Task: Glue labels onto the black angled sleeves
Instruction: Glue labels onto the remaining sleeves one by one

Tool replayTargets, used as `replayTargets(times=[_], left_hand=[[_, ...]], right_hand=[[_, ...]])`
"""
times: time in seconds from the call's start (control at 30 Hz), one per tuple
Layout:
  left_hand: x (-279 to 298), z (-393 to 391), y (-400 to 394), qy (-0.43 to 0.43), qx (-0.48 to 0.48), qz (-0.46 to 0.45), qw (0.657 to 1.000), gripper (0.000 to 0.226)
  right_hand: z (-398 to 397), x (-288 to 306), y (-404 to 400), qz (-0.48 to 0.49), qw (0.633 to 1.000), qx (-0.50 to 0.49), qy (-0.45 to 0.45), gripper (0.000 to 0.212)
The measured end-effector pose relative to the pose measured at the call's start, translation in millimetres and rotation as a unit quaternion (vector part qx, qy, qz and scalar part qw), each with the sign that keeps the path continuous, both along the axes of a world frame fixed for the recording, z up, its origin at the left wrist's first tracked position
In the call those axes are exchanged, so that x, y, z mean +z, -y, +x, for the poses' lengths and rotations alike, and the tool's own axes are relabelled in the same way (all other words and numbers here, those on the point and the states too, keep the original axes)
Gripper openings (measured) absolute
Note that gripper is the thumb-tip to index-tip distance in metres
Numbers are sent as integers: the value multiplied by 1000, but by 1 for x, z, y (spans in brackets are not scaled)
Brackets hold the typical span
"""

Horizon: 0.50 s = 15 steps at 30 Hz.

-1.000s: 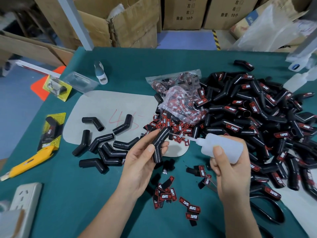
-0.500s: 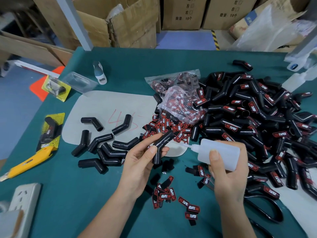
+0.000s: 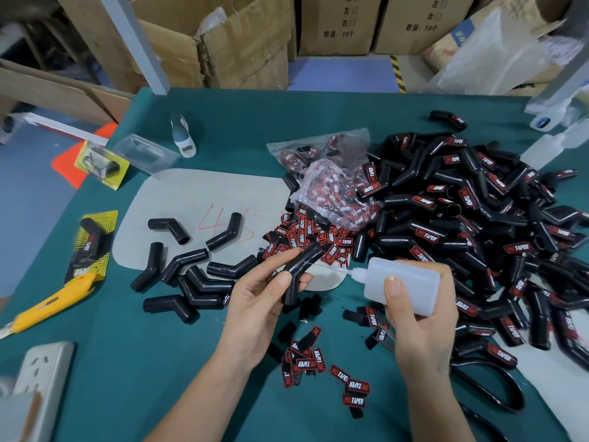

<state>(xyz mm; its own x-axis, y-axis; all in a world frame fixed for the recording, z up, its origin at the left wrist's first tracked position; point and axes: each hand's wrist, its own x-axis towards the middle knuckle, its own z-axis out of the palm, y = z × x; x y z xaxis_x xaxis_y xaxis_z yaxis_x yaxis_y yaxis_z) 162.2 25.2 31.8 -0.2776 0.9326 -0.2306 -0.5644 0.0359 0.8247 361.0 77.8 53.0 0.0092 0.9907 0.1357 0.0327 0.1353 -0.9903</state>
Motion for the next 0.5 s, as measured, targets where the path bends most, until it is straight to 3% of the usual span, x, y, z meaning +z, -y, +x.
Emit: replayTargets(times=[0.5], left_hand=[[1, 0, 0, -5, -1, -5, 1000, 57]], right_hand=[[-1, 3, 1, 3, 1000, 4, 1, 18]])
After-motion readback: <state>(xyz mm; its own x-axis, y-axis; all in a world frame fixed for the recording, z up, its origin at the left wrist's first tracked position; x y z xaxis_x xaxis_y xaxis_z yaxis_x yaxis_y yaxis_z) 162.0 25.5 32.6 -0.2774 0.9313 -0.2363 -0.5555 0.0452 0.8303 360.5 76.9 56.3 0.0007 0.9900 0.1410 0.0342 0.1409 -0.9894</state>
